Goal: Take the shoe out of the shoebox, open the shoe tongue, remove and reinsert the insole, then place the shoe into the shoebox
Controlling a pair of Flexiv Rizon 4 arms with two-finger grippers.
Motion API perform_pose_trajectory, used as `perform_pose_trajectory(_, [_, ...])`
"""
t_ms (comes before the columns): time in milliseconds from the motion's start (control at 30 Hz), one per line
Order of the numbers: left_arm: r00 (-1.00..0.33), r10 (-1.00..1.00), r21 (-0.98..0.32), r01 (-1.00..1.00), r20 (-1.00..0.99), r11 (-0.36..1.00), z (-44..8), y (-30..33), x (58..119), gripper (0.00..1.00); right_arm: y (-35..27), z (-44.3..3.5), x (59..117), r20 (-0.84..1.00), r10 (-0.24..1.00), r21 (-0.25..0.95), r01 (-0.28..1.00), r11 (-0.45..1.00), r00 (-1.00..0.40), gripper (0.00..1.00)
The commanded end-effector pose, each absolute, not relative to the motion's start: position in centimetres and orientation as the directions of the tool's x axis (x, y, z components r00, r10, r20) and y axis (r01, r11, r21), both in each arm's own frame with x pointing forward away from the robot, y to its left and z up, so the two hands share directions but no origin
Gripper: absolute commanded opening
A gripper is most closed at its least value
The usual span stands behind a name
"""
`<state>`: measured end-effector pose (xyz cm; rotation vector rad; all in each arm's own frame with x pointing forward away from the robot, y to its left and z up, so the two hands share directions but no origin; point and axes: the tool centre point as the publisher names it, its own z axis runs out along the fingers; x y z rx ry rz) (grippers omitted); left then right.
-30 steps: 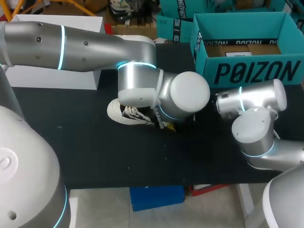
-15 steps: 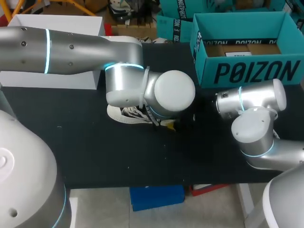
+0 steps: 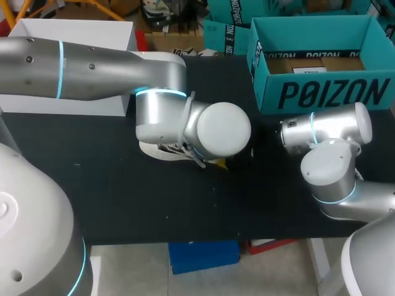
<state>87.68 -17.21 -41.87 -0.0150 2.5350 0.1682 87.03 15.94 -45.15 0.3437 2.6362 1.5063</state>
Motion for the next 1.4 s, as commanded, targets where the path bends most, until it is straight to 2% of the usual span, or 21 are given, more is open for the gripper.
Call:
perform_pose_trajectory(33, [-0.829, 0.031, 0.111, -0.037, -0.559, 0.993, -68.8, -14.2, 105.2, 0.24, 16.4, -45.7, 87.1, 0.039, 0.238, 0.857, 0.155, 0.492, -0.971, 0.0])
perform_pose_trajectory(67, [-0.83, 0.035, 0.116, -0.037, -0.557, 0.993, -68.9, -14.4, 105.1, 0.16, 16.4, -45.7, 87.1, 0.039, 0.238, 0.857, 0.155, 0.492, -0.971, 0.0])
perform_pose_trajectory(100, [-0.831, 0.04, 0.126, -0.036, -0.555, 0.991, -69.0, -14.5, 105.1, 0.0, 16.4, -45.7, 87.1, 0.039, 0.238, 0.857, 0.155, 0.492, -0.971, 0.0])
perform_pose_trajectory(433, [-0.862, 0.102, 0.143, 0.034, -0.497, 0.989, -66.2, -15.4, 101.4, 0.0, 16.4, -45.7, 87.1, 0.039, 0.238, 0.857, 0.155, 0.492, -0.971, 0.0])
perform_pose_trajectory(833, [-0.947, 0.187, 0.014, 0.19, -0.26, 0.982, -58.5, -16.9, 92.3, 0.0, 16.4, -45.7, 87.1, 0.039, 0.238, 0.857, 0.155, 0.492, -0.971, 0.0])
perform_pose_trajectory(1133, [-0.979, 0.205, -0.092, 0.203, 0.012, 0.975, -55.7, -19.0, 88.2, 0.0, 16.4, -45.7, 87.1, 0.039, 0.238, 0.857, 0.155, 0.492, -0.971, 0.0])
perform_pose_trajectory(1400, [-0.97, 0.227, -0.122, 0.215, 0.093, 0.969, -53.0, -20.6, 86.0, 0.0, 16.4, -45.7, 87.1, 0.039, 0.238, 0.857, 0.155, 0.492, -0.971, 0.0])
